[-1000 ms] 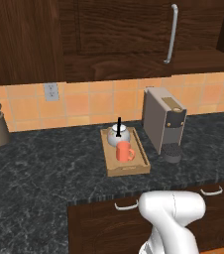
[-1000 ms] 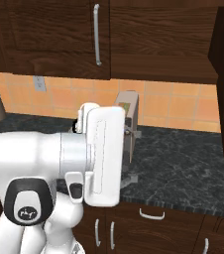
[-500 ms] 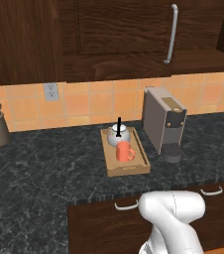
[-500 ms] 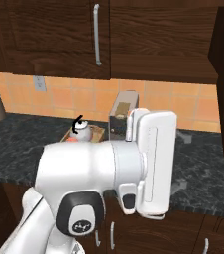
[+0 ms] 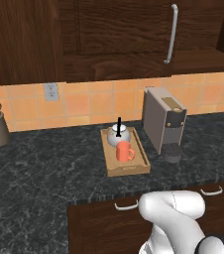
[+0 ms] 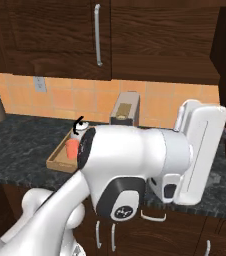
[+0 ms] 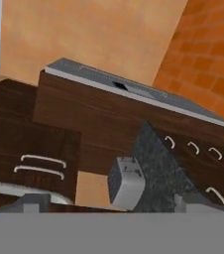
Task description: Pick the kettle from the counter and place it on the tray. Then pick the mug from the cabinet and place it on the tray. Then close the cabinet doors.
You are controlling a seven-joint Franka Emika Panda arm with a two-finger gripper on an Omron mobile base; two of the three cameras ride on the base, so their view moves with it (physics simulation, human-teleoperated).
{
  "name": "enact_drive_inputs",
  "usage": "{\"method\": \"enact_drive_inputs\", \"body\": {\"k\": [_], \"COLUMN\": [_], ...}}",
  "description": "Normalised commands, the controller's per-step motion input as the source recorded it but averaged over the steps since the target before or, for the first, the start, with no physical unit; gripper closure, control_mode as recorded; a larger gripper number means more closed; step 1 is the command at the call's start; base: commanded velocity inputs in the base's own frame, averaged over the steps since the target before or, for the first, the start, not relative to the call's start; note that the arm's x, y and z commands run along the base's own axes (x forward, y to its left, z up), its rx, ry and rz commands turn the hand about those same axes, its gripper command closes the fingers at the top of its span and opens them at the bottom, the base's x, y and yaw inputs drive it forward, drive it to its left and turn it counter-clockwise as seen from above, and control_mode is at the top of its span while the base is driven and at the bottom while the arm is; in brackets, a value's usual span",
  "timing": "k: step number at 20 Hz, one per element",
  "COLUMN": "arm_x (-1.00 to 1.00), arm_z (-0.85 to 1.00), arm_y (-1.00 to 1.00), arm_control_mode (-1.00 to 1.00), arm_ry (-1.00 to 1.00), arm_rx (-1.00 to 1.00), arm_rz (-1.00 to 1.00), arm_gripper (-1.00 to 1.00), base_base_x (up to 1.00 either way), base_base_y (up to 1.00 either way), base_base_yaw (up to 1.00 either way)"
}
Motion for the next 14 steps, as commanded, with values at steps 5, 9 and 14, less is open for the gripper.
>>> {"method": "enact_drive_inputs", "body": {"k": [5, 9, 14], "arm_x": [0.13, 0.21, 0.36], "arm_z": [0.13, -0.01, -0.28], "arm_y": [-0.6, -0.65, -0.42], "arm_control_mode": [-1.0, -1.0, -1.0], "arm_ry": [-0.02, 0.0, 0.0], "arm_rx": [0.28, 0.1, -0.02], "arm_rz": [0.0, 0.0, 0.0], "arm_gripper": [-1.0, -1.0, -1.0], "base_base_x": [0.0, 0.0, 0.0], "base_base_y": [0.0, 0.0, 0.0], "base_base_yaw": [0.0, 0.0, 0.0]}}
